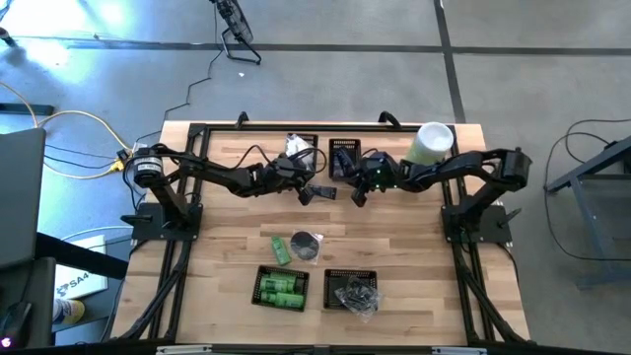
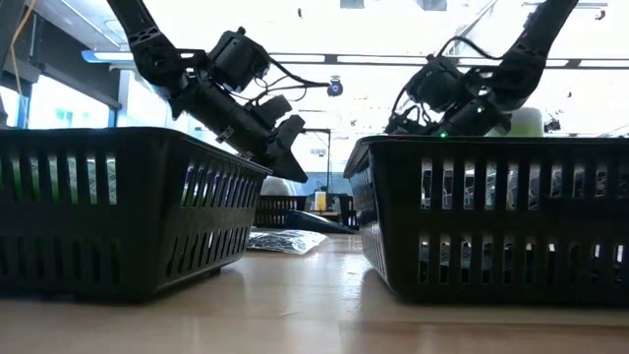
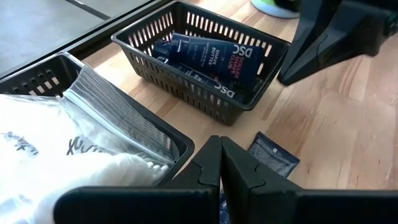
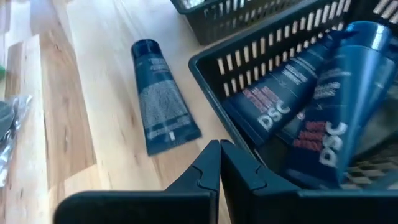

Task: Pick & Place Travel size toiletries
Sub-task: Put the blue shave cream into the top right black bin

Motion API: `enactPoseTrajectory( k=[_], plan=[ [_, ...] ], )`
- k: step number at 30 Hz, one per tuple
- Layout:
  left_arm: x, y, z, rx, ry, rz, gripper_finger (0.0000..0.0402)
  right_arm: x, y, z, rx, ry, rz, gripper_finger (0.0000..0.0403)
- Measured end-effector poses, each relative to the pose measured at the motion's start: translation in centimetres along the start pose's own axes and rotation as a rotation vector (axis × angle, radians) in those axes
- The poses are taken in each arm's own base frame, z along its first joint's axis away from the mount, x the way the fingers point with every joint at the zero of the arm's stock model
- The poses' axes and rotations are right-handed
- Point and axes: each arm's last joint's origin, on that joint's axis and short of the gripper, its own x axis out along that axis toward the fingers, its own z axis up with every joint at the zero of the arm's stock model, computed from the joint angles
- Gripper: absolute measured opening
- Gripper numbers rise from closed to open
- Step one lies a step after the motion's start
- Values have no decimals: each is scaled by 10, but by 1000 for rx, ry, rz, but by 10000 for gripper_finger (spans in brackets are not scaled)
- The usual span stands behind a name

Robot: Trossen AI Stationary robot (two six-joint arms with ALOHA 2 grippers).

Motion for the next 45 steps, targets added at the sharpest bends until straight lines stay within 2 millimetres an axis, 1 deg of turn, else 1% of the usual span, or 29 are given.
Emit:
enactPoseTrajectory(
  k=[5,12,20,26,29,33,38,45],
  plan=[
    [0,0,0,0,1,0,0,10,-2,-5,-1,-5,6,3],
    [0,0,0,0,1,0,0,9,-5,1,3,-62,-8,3],
    [0,0,0,7,1,0,0,9,-7,2,6,-65,-6,3],
    [0,0,0,9,2,1,0,7,-4,4,-19,-64,63,3],
    [0,0,-1,30,12,3,0,3,-1,8,-42,-76,147,3],
    [0,0,-4,50,46,-28,0,2,3,7,-85,-63,251,3],
    [0,-2,-7,123,83,-111,0,2,4,7,-114,-66,272,3],
    [-1,-1,-9,124,91,-25,0,2,4,9,-118,-78,268,3]
  ],
)
